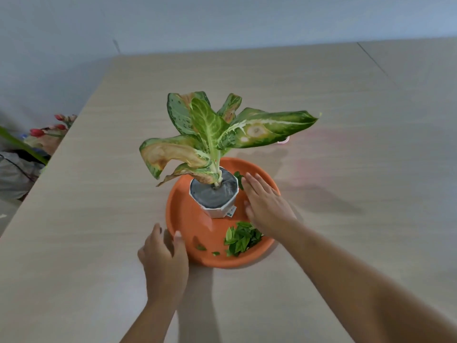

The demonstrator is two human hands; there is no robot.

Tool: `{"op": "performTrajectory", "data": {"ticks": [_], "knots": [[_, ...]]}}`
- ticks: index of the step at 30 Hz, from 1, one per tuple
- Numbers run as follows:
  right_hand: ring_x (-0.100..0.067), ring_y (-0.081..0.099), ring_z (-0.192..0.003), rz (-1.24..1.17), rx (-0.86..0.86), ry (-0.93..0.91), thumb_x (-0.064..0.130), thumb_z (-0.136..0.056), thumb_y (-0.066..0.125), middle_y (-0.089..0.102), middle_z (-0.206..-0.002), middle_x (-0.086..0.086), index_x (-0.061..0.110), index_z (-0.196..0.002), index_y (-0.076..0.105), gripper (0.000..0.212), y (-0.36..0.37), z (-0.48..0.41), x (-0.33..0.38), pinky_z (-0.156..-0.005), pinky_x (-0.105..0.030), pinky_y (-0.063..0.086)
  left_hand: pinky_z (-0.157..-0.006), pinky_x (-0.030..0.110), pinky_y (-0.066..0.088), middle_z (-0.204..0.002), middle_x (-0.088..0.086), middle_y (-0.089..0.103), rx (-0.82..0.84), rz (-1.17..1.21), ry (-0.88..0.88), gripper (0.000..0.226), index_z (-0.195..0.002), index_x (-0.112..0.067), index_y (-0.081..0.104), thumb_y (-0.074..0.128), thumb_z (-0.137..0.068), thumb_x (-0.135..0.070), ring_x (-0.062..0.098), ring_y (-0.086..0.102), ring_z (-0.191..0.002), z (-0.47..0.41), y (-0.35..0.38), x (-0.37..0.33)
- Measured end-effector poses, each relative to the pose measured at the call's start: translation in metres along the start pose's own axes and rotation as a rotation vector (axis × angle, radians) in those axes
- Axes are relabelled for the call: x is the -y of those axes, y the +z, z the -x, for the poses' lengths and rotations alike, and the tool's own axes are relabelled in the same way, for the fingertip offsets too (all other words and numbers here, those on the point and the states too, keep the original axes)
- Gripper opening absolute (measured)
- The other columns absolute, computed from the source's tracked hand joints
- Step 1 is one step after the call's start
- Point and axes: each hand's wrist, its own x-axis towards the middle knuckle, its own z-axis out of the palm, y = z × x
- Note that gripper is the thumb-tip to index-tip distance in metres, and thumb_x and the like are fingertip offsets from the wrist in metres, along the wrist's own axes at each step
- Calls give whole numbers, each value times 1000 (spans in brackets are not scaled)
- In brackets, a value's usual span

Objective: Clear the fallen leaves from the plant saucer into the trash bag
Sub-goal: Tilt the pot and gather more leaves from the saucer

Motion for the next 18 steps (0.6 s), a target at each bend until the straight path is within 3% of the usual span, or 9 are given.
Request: {"op": "performTrajectory", "data": {"ticks": [4,7,9,13,18], "knots": [[-21,5,-149,61,138,-117,23,-96,39,10,-162,3,24,-153,12,62,14,-38,-14,-117,-44,24,-93,40,43,-103,-2,56,41,134,-140,47,-144,-18,42,43,-99,-35,23,53,-102,10,0,5],[-22,12,-148,80,157,-183,30,-99,34,15,-161,3,24,-153,13,58,16,-46,-15,-118,-41,19,-72,38,50,-78,4,66,83,218,-212,41,-138,-22,49,46,-99,-35,26,64,-76,12,-1,3],[-25,17,-147,102,153,-176,32,-101,32,20,-160,-1,20,-152,17,55,14,-39,-14,-118,-40,19,-67,39,54,-71,7,69,114,279,-239,35,-133,-23,51,48,-99,-29,26,68,-62,15,-1,-2],[-25,15,-147,148,225,-88,38,-102,28,19,-160,-7,11,-151,21,56,2,5,-3,-116,-42,26,-71,43,59,-73,9,72,158,413,-326,29,-128,-25,52,51,-99,-27,27,71,-59,23,-5,-12],[-20,15,-147,89,258,-104,38,-103,27,22,-159,-7,11,-149,25,54,-10,48,14,-118,-35,21,-62,33,58,-83,10,72,186,481,-367,28,-127,-24,53,51,-100,-26,27,72,-65,26,-10,-17]]}}
